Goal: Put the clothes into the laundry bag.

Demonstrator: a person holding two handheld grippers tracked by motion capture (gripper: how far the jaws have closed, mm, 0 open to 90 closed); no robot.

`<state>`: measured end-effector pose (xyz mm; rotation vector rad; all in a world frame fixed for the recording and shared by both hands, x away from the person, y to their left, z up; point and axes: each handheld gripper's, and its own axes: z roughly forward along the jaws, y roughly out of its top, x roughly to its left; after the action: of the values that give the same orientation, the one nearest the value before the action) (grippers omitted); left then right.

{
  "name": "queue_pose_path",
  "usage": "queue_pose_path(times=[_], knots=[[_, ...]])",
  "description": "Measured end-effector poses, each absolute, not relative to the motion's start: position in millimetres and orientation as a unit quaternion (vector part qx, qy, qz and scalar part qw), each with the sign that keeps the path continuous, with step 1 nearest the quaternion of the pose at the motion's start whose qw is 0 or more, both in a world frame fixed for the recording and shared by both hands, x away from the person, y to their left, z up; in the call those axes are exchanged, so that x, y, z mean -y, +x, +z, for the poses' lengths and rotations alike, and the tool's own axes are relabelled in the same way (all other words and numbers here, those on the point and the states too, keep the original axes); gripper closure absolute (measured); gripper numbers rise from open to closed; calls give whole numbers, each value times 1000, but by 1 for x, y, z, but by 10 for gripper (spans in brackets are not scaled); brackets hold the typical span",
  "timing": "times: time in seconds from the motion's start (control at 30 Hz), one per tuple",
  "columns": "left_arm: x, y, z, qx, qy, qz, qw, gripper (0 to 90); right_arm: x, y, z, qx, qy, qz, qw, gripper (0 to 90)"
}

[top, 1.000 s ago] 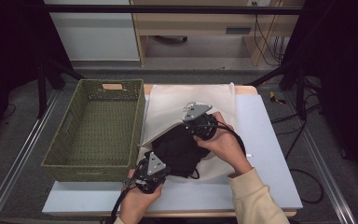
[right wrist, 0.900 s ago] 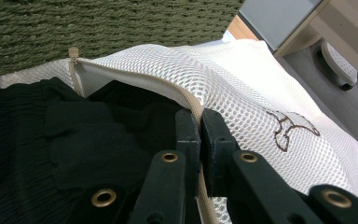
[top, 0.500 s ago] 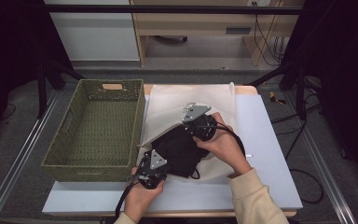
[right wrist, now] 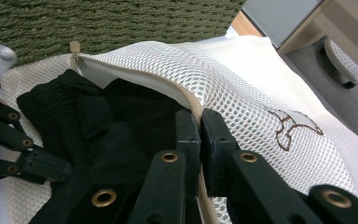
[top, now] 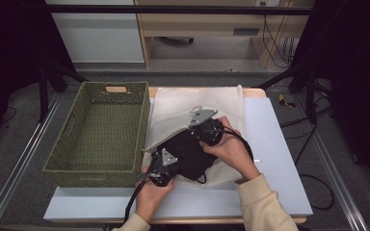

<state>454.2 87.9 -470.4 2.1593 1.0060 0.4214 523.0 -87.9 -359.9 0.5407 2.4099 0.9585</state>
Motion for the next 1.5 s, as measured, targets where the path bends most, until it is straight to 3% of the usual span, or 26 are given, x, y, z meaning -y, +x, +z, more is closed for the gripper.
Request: queue_pose_path(times=[1.5], knots=[[-64,492,-472,-400,821,204,353,900,92,524,-369,-892,201,333,231,869]])
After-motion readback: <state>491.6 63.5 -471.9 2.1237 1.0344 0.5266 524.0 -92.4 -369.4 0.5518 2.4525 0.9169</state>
